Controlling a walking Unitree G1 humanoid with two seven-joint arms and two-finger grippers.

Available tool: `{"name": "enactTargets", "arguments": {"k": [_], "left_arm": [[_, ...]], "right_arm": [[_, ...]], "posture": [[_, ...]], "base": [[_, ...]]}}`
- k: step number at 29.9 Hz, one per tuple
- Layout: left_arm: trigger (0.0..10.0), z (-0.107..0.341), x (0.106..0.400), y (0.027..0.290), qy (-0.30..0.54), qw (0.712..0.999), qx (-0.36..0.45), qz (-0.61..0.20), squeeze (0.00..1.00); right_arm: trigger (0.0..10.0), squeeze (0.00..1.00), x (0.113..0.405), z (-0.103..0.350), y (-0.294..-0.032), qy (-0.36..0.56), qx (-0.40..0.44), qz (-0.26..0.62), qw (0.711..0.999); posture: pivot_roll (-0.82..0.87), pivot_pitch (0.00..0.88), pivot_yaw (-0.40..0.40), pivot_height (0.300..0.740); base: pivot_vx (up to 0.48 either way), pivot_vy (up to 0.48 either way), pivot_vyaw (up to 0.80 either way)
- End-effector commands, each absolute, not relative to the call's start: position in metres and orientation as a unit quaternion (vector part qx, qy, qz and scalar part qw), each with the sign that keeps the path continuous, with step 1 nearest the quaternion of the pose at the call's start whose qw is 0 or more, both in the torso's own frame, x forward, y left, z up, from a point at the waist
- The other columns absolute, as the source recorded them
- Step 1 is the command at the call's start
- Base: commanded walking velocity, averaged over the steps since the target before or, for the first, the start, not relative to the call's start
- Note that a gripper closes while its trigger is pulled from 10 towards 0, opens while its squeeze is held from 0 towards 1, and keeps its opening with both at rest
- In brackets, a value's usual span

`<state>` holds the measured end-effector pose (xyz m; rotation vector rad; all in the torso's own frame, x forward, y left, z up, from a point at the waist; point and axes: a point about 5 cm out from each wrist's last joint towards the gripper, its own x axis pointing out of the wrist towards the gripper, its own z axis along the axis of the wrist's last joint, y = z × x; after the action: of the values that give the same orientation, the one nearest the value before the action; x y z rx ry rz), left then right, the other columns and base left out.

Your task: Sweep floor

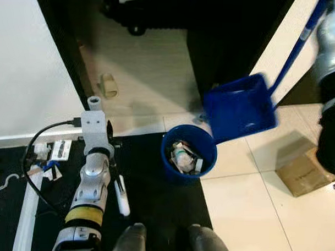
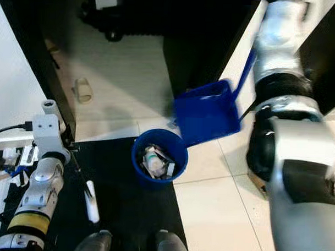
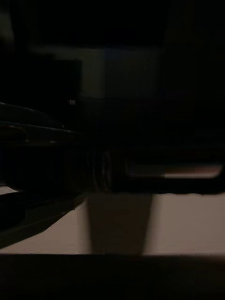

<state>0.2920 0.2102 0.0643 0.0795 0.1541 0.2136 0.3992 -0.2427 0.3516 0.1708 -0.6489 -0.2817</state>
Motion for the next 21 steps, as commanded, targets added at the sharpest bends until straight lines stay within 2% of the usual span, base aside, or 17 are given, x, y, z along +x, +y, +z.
{"name": "enactTargets", "arguments": {"k": [1, 3, 4, 7, 13, 21], "left_arm": [[10.0, 0.069, 0.295, 0.214, 0.072, 0.99, 0.045, 0.109, 0.0], [10.0, 0.069, 0.295, 0.217, 0.073, 0.99, 0.048, 0.11, 0.0], [10.0, 0.069, 0.295, 0.223, 0.075, 0.989, 0.056, 0.11, 0.0], [10.0, 0.069, 0.294, 0.225, 0.077, 0.989, 0.061, 0.107, 0.0], [10.0, 0.068, 0.289, 0.227, 0.079, 0.989, 0.077, 0.1, 0.0], [10.0, 0.068, 0.286, 0.228, 0.079, 0.989, 0.079, 0.101, 0.0]], "right_arm": [[10.0, 0.0, 0.4, 0.351, -0.246, -0.31, 0.134, -0.12, 0.934], [10.0, 0.0, 0.401, 0.346, -0.251, -0.297, 0.142, -0.111, 0.938], [10.0, 0.0, 0.405, 0.334, -0.252, -0.258, 0.141, -0.083, 0.952], [10.0, 0.0, 0.409, 0.323, -0.247, -0.223, 0.134, -0.056, 0.964], [10.0, 0.0, 0.413, 0.295, -0.229, -0.176, 0.144, 0.024, 0.973], [10.0, 0.0, 0.415, 0.278, -0.212, -0.154, 0.165, 0.063, 0.972]], "posture": [[0.05, 0.026, -0.085, 0.74], [0.06, 0.03, -0.085, 0.74], [0.06, 0.031, -0.084, 0.74], [0.06, 0.032, -0.084, 0.74], [0.07, 0.036, -0.082, 0.74], [0.09, 0.038, -0.087, 0.74]], "base": [[0.0, 0.0, 0.0], [0.0, 0.0, 0.0], [0.0, 0.0, 0.0], [0.0, 0.0, 0.0], [0.0, 0.465, 0.0], [0.0, 0.48, 0.0]]}}
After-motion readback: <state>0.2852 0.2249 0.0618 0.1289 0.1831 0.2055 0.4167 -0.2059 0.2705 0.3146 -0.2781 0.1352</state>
